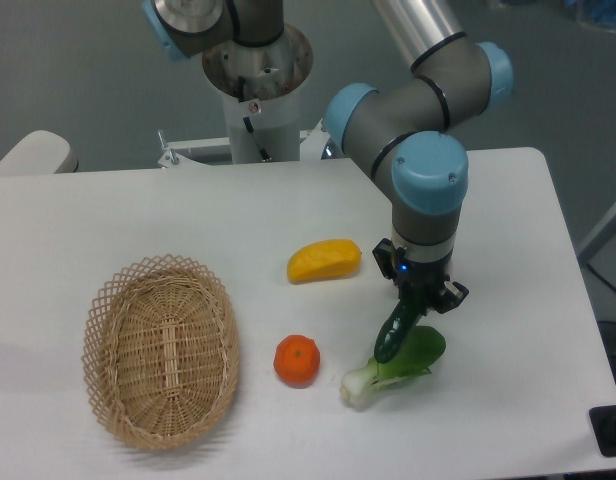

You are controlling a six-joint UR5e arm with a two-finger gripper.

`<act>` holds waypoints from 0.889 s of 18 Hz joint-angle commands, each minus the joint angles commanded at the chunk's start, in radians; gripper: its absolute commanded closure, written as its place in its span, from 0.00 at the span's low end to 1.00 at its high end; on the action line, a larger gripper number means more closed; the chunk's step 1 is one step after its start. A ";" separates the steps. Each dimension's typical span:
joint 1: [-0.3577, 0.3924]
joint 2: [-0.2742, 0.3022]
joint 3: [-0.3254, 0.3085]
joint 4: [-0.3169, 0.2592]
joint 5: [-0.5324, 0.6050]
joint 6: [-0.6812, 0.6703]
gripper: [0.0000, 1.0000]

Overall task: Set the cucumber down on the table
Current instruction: 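Lift the held green cucumber up and away from the bok choy, then lower the cucumber onto the table beside the yellow fruit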

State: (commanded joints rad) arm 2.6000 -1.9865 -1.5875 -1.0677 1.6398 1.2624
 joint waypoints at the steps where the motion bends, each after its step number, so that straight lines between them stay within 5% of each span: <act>1: 0.015 0.002 -0.026 0.006 -0.006 0.005 0.86; 16: 0.034 0.043 -0.206 0.018 -0.009 0.095 0.85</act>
State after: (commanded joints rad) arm 2.6338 -1.9436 -1.7932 -1.0493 1.6306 1.3575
